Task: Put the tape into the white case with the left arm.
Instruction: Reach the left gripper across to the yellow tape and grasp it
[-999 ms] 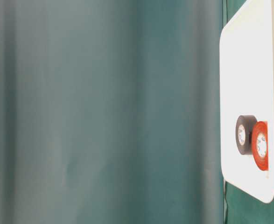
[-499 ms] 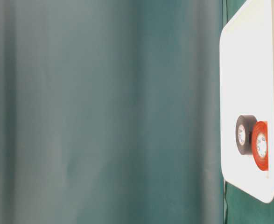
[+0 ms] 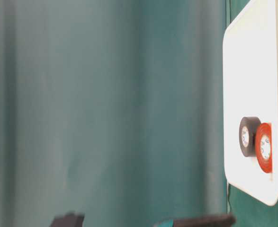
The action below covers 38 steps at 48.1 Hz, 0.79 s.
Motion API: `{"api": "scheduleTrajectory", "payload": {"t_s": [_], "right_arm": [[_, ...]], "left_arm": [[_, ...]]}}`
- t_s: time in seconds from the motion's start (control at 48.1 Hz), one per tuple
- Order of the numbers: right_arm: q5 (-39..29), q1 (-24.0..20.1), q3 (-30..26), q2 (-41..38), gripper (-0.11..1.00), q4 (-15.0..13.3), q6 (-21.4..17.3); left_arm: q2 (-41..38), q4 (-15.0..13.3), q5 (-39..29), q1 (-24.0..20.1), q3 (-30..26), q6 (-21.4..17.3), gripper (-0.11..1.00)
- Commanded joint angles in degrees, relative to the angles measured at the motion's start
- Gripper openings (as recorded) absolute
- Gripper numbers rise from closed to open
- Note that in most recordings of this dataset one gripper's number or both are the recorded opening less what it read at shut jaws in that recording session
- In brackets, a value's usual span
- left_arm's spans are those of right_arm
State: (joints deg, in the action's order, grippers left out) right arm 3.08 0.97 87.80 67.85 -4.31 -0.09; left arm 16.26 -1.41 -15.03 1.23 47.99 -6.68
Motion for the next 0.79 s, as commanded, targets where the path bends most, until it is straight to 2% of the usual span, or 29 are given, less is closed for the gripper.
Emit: {"api": "scheduleTrajectory", "payload": {"t_s": [0.0, 0.77], "right_arm": [[0.44, 0.09, -0.62, -0.44, -0.09, 0.00, -0.09], [0.53, 1.05, -0.62, -0.53, -0.09, 0.09, -0.09]], "left_arm": [[-2.72, -0.09, 0.44, 0.70, -4.04, -0.18, 0.93], [-24.52, 0.00, -4.04, 5.19, -29.53, -0.09, 0.93]]}}
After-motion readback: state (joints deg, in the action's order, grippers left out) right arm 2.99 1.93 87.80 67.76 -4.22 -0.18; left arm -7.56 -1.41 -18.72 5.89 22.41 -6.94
